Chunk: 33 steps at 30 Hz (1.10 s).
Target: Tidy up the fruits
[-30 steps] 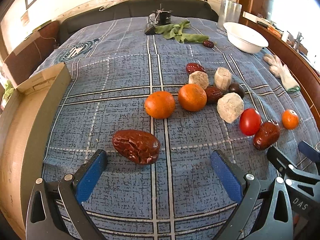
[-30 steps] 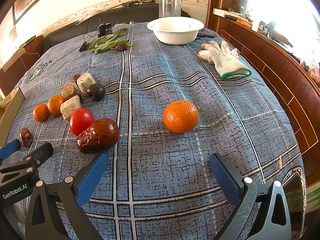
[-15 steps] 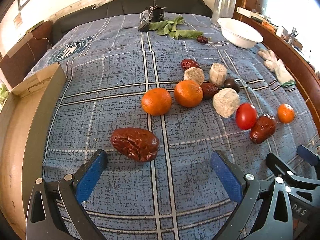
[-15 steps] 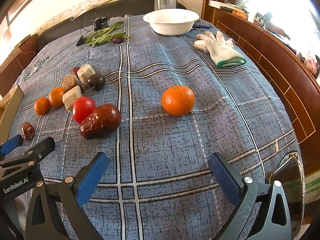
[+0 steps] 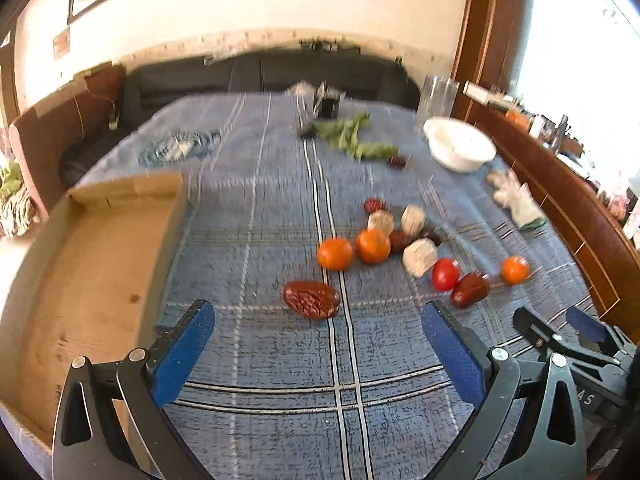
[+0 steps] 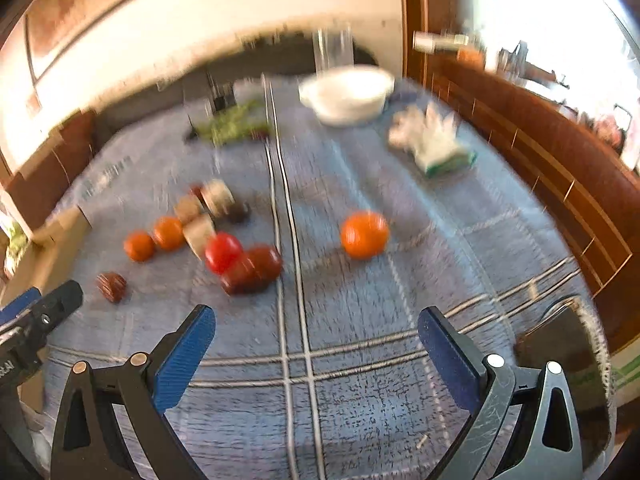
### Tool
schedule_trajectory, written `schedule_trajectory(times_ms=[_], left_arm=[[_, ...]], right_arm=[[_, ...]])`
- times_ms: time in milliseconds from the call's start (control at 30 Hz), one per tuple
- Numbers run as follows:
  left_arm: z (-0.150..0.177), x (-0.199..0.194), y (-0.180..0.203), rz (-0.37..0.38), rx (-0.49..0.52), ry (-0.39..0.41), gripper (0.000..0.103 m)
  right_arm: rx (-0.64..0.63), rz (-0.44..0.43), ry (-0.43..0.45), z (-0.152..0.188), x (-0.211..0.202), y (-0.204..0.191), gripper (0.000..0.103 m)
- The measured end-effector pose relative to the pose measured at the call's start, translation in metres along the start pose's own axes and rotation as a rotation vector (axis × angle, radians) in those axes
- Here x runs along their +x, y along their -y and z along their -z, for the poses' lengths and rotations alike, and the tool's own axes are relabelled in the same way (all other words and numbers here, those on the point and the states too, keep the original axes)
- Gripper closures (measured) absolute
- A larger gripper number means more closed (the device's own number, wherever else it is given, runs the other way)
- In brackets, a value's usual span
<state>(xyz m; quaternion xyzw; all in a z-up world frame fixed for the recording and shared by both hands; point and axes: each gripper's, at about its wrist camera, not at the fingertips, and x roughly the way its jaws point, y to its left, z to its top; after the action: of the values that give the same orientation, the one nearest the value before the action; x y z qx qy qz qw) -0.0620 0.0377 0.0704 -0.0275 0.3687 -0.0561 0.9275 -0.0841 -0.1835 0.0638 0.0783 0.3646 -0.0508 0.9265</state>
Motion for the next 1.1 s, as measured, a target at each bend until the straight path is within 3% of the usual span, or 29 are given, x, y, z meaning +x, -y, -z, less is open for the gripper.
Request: schedule_trajectory(times_ms=[100,300,500,633,733,867,967,1100], left_arm=[[-0.002,-0.020,-0.001,-0.003,0.009,0.054,0.000],[0.001,-0.058,-0.005,-0.015,0.021,0.143,0.000],[0.003,-0.101,-0.017,-0.011,-0.010,0.204,0.000],[0.002,-0.148,-0.035,-0.004,-0.056,0.294,0.000],[-0.004,-0.189,-0.052,-0.037,-0.077,0.380,0.000],[-0.016,-0.243,-0.070,-0.075,-0.099,0.475,0.000],[-0.028,-0.271,-0.074,-0.108,-0.078,0.523,0.000],[-0.047,-0.297,-0.078,-0.131,-0.048,0.568,0.000]], right_arm=[[0.032,-0.032,0.067,0.000,-0.021,0.000,0.000],[0.158,-0.174,-0.003,0.003,-0.040,0.008,0.000],[0.076,-0.134,0.083,0.005,-0.087,-0.002,0.000],[0.092,-0.237,0.120,0.000,-0.124,-0.003,0.000],[0.122,-0.333,0.154,-0.008,-0.151,-0.004,0.000],[0.176,-0.435,0.272,-0.026,-0.197,-0.003,0.000],[0.190,-0.560,0.264,-0.047,-0.221,-0.003,0.000],[0.075,-0.556,0.308,-0.086,-0.262,-0.014,0.000]])
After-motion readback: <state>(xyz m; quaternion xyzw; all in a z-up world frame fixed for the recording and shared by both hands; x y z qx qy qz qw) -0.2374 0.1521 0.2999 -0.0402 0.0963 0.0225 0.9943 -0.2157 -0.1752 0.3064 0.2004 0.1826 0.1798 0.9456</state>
